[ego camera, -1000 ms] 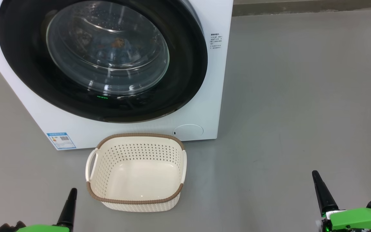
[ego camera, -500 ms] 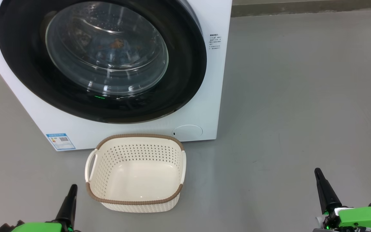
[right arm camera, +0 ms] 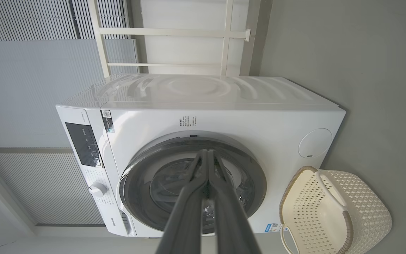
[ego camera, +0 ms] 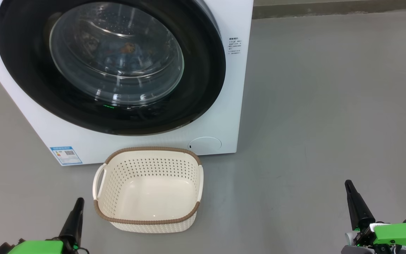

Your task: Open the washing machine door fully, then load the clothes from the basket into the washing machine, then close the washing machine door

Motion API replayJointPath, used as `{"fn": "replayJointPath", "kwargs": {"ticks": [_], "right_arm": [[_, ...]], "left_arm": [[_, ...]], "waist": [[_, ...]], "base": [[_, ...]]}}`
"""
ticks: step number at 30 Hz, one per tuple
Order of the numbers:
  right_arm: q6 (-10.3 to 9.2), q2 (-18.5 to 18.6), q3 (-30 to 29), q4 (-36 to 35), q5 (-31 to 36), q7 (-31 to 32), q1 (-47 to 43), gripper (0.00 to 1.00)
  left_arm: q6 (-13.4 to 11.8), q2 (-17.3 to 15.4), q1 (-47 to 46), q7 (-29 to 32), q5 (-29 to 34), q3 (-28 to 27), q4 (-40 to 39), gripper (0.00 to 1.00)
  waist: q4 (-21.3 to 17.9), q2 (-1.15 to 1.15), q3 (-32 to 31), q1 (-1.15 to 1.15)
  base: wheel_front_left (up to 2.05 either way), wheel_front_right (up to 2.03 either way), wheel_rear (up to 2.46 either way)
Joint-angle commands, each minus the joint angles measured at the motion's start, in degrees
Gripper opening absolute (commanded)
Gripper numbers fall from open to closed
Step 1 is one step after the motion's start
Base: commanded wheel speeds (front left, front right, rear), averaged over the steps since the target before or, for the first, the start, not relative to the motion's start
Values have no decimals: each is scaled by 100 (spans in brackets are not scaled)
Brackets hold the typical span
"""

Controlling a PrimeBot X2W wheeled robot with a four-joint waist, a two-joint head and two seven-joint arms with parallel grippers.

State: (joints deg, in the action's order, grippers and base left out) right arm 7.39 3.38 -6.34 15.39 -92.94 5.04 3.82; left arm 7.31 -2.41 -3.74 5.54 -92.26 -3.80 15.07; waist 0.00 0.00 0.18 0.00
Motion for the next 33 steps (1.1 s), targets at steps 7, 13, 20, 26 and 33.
{"fn": "replayJointPath", "kwargs": {"ticks": [7, 13, 20, 26, 33], "right_arm": [[10, 32, 94, -142, -15, 55, 226, 0], [10, 26, 87, -142, -9, 61, 227, 0], [10, 20, 77, -141, -1, 69, 228, 0], [10, 14, 69, -141, 6, 75, 229, 0], [10, 7, 59, -140, 14, 83, 229, 0]], "left_arm": [[18, -104, -238, 33, -54, -196, -104, 0], [18, -100, -238, 37, -49, -201, -104, 0], [18, -95, -239, 43, -43, -209, -104, 0], [18, -91, -239, 48, -39, -214, -104, 0], [18, -86, -240, 53, -33, -221, -104, 0]], "waist": [[0, 0, 0, 0], [0, 0, 0, 0], [0, 0, 0, 0], [0, 0, 0, 0], [0, 0, 0, 0]], "base": [[0, 0, 0], [0, 0, 0], [0, 0, 0], [0, 0, 0], [0, 0, 0]]}}
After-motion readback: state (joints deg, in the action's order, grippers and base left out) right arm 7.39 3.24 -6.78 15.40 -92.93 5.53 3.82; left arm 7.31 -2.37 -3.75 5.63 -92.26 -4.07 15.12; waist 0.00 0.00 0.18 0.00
